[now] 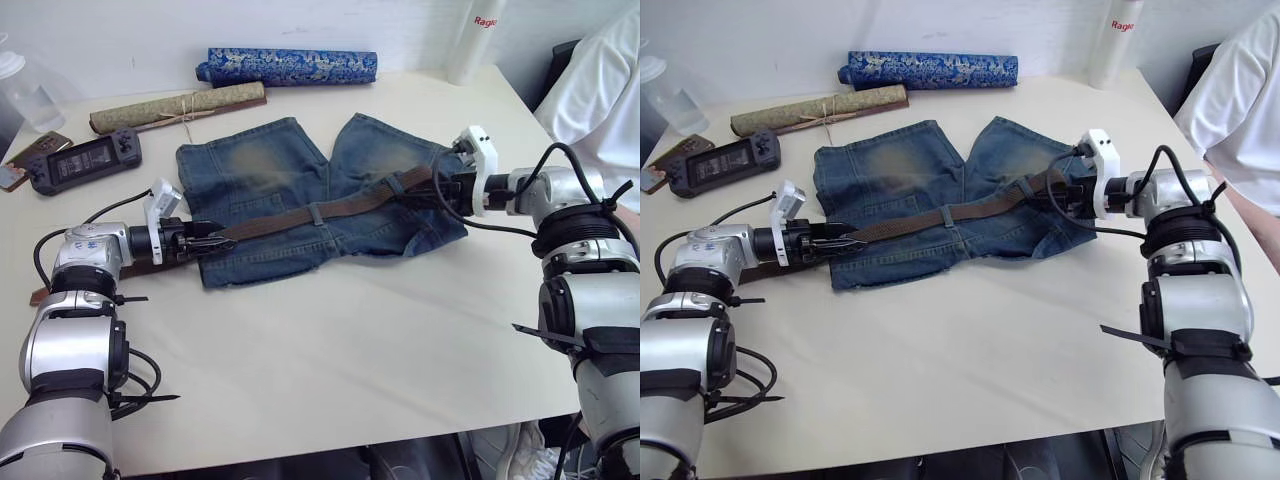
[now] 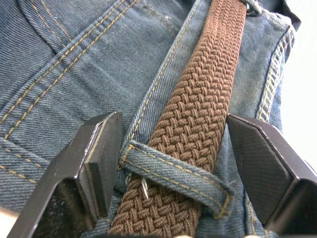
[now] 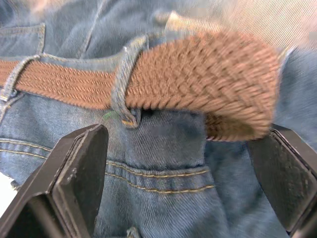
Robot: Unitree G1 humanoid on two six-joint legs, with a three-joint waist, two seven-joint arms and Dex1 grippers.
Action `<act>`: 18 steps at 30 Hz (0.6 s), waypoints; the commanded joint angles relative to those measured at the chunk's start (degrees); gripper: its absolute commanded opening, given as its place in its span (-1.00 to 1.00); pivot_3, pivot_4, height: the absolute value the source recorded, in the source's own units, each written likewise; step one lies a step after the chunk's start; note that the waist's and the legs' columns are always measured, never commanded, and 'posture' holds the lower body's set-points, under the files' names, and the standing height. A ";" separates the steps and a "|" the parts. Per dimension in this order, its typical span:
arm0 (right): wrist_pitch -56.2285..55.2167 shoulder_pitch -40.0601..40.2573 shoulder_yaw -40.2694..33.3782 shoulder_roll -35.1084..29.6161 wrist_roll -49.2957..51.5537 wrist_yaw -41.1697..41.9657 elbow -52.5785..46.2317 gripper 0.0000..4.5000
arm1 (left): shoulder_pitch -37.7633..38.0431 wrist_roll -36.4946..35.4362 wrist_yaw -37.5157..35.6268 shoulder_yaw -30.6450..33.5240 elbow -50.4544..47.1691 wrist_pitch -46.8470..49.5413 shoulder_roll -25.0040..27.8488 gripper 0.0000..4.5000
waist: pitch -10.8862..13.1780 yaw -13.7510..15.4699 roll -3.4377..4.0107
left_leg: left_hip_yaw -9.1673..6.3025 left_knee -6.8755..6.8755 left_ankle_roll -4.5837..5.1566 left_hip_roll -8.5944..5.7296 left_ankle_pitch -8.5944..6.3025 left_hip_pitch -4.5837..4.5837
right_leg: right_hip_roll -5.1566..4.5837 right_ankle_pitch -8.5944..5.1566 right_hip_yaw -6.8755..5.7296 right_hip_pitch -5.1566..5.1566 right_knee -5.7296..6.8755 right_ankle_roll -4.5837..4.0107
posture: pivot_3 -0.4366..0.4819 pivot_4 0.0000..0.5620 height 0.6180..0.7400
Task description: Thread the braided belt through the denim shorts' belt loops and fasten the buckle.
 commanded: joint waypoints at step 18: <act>-6.76 32.04 -10.11 -5.85 15.00 13.73 -50.74 -1.00 | 22.80 -2.96 9.93 7.49 -43.20 -18.54 -2.83 -0.90 | -0.03 0.37 -0.04 | 0.13 0.88 0.05 0.03 -0.04 -0.73 | -0.12 0.00 -0.09 -0.41 0.48 0.00 | -0.05 -0.47 -0.56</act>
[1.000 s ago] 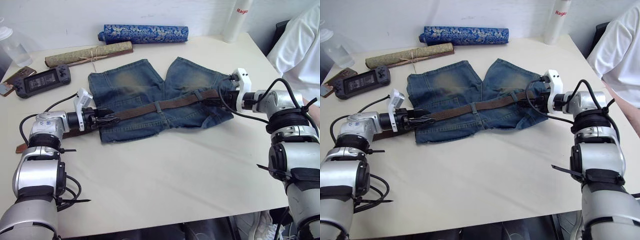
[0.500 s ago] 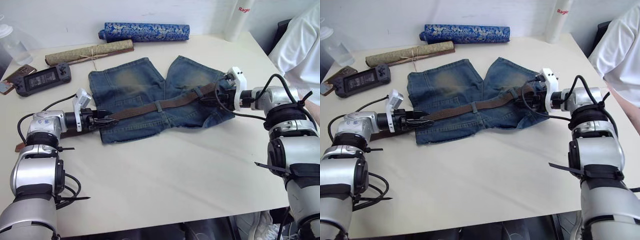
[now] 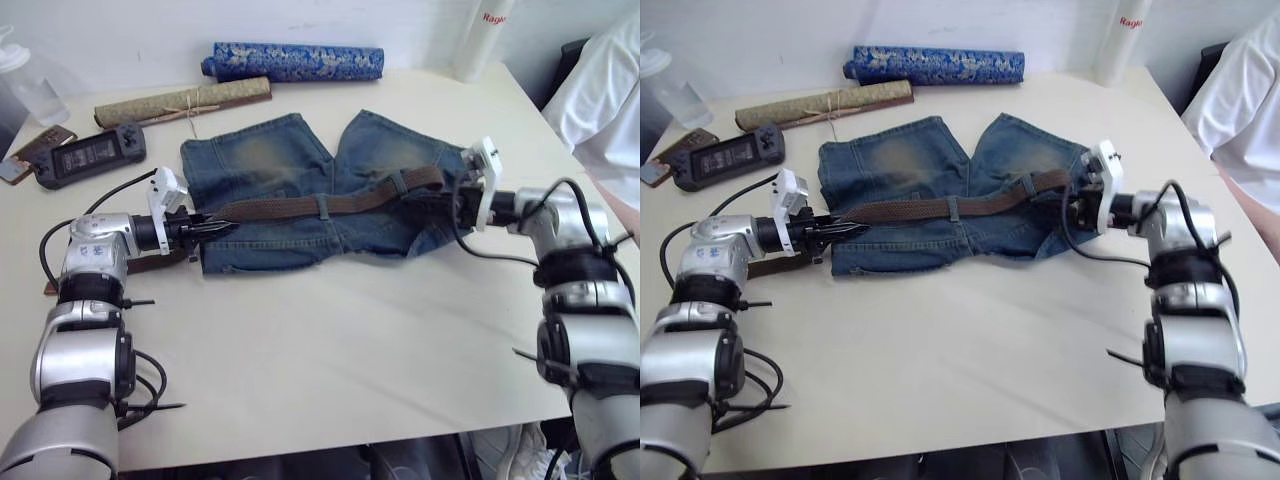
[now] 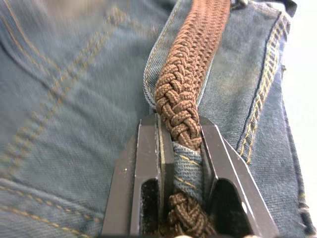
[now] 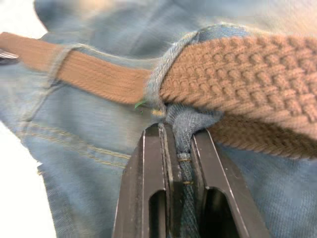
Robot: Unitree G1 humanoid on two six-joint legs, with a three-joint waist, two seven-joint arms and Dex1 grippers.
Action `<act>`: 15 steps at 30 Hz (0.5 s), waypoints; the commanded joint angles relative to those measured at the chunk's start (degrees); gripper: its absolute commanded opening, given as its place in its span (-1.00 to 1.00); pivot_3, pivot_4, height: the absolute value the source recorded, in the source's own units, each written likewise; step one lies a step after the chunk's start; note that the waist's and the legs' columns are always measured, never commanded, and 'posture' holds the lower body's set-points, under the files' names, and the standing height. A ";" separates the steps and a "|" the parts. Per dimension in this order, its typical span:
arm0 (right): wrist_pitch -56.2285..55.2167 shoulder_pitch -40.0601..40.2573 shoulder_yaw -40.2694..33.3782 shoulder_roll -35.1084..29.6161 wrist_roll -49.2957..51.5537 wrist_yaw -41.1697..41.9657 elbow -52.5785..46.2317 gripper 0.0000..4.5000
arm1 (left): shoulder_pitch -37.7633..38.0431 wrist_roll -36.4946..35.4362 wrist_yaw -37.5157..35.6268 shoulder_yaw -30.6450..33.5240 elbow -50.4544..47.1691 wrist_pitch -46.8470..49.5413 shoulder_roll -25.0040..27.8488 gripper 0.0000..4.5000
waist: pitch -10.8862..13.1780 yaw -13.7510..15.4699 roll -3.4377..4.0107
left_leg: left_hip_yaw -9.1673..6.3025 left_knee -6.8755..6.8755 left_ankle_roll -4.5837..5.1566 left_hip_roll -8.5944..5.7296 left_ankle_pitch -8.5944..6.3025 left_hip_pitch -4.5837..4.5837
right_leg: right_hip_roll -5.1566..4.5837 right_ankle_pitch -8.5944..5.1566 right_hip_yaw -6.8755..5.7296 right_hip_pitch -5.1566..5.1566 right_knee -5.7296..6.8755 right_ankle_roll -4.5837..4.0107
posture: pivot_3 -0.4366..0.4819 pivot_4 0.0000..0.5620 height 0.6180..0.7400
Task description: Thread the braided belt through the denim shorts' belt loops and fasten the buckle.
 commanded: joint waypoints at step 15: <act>-50.42 40.72 2.59 -10.72 -14.46 -4.22 -31.86 -1.00 | 36.58 38.03 41.04 7.46 -10.63 -78.34 6.86 -0.90 | -0.24 1.81 -0.34 | 0.66 0.49 1.19 0.12 -0.74 1.28 | -0.11 -0.02 0.11 1.25 -0.18 -0.01 | -0.05 -0.47 -0.56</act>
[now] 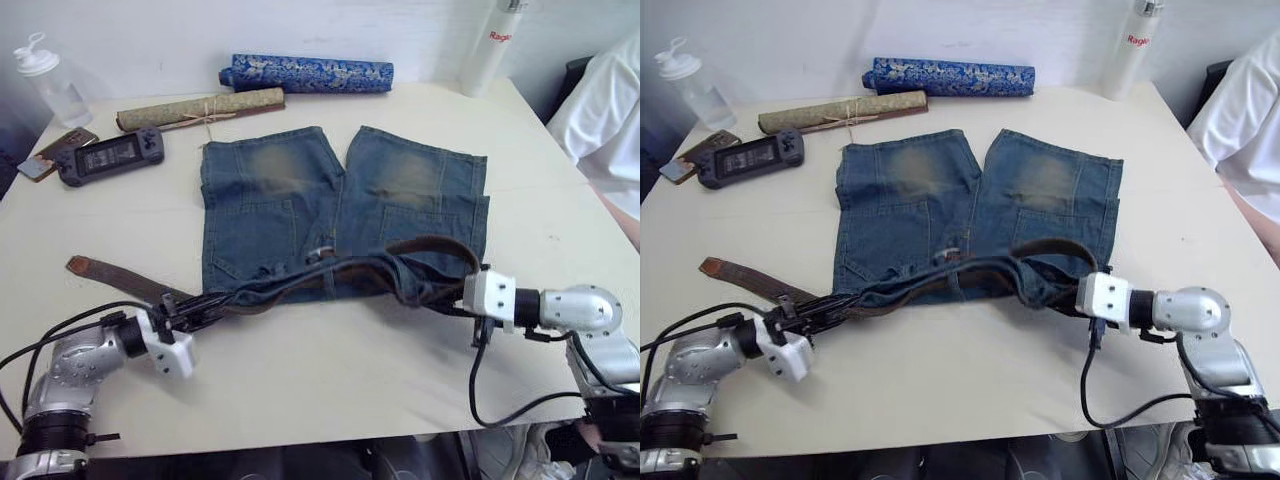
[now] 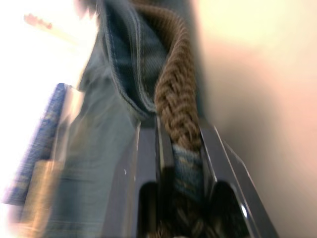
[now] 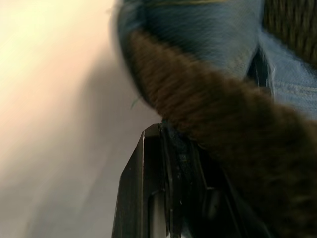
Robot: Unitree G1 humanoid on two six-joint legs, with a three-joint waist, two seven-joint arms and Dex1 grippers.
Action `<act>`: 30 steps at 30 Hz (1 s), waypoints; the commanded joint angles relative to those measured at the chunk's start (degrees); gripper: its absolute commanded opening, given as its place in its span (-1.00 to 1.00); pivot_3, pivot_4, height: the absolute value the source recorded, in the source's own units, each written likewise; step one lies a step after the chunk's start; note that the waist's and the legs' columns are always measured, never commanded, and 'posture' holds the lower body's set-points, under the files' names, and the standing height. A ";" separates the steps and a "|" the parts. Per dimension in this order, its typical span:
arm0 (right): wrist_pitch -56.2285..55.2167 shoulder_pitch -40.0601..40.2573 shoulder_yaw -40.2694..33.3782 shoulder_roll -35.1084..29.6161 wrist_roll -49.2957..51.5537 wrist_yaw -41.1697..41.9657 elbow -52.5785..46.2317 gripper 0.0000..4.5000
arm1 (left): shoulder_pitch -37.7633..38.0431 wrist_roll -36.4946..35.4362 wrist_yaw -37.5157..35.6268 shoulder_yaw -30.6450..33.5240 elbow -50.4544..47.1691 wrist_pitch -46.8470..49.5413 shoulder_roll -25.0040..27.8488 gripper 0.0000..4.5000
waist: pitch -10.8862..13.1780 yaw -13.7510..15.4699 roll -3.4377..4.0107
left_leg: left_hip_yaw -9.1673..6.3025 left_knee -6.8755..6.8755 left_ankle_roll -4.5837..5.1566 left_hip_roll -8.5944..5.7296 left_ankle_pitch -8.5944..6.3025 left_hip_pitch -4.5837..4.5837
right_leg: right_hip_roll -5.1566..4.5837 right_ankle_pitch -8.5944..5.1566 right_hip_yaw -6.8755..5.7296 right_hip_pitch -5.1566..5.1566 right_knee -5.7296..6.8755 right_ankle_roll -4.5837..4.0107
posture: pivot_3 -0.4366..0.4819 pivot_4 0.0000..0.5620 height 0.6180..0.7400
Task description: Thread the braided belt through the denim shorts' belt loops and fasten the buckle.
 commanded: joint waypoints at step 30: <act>41.07 3.54 -12.35 -21.07 31.60 2.80 -26.65 1.00 | 14.80 -38.60 -7.75 -19.80 -12.70 27.46 28.80 0.98 | -0.67 -0.40 0.49 | 0.09 0.32 -0.30 0.19 -0.46 0.16 | 0.06 -0.38 0.01 0.08 0.29 -0.08 | -0.05 -0.47 -0.56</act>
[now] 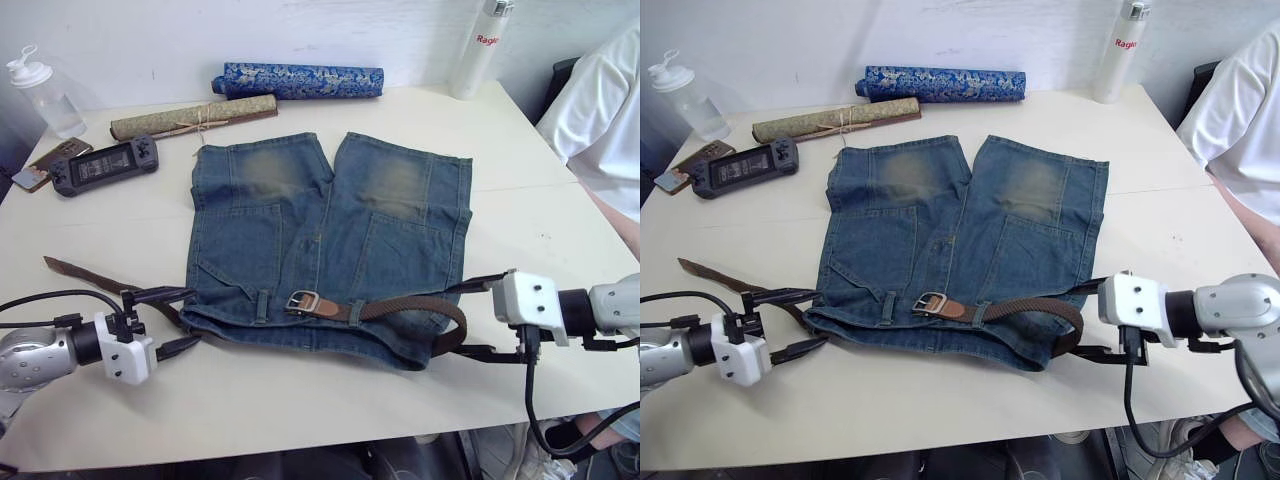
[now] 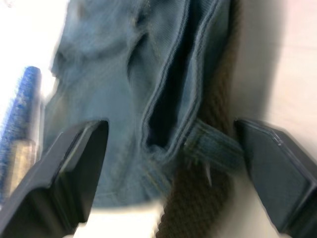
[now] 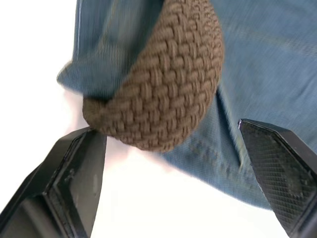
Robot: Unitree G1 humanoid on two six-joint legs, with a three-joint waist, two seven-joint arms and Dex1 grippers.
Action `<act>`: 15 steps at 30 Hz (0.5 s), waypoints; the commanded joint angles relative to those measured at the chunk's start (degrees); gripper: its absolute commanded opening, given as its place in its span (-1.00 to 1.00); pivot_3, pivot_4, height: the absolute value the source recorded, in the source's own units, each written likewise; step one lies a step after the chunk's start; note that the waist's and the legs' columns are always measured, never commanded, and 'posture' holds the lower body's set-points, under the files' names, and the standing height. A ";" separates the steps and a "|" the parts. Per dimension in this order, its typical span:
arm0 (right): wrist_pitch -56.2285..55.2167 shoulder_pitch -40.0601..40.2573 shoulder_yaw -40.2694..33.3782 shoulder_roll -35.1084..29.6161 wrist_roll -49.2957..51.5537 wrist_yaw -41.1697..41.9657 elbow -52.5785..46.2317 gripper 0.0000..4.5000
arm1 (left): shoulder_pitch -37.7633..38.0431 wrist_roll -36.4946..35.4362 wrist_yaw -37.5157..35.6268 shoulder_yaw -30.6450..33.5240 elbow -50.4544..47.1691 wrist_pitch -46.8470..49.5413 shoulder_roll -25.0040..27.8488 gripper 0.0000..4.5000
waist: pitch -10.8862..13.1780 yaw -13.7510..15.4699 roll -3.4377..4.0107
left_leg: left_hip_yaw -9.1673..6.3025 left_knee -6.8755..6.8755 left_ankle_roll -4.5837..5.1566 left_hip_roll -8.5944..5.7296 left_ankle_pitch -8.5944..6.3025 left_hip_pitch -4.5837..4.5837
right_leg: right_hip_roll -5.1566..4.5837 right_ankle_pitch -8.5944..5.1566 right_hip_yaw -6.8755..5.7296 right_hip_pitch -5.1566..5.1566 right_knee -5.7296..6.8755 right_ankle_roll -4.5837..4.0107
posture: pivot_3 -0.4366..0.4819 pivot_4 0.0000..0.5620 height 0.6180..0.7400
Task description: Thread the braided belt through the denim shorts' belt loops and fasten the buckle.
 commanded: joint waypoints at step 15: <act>35.36 -19.73 -5.11 14.15 47.01 -36.57 -6.15 1.00 | 10.69 -37.66 -20.85 27.06 -6.85 59.58 -2.81 0.98 | 0.07 -0.18 -0.28 | -0.02 -0.01 0.26 0.12 -0.09 0.00 | 0.14 -0.05 -0.04 -0.03 0.03 -0.09 | -0.05 -0.47 -0.56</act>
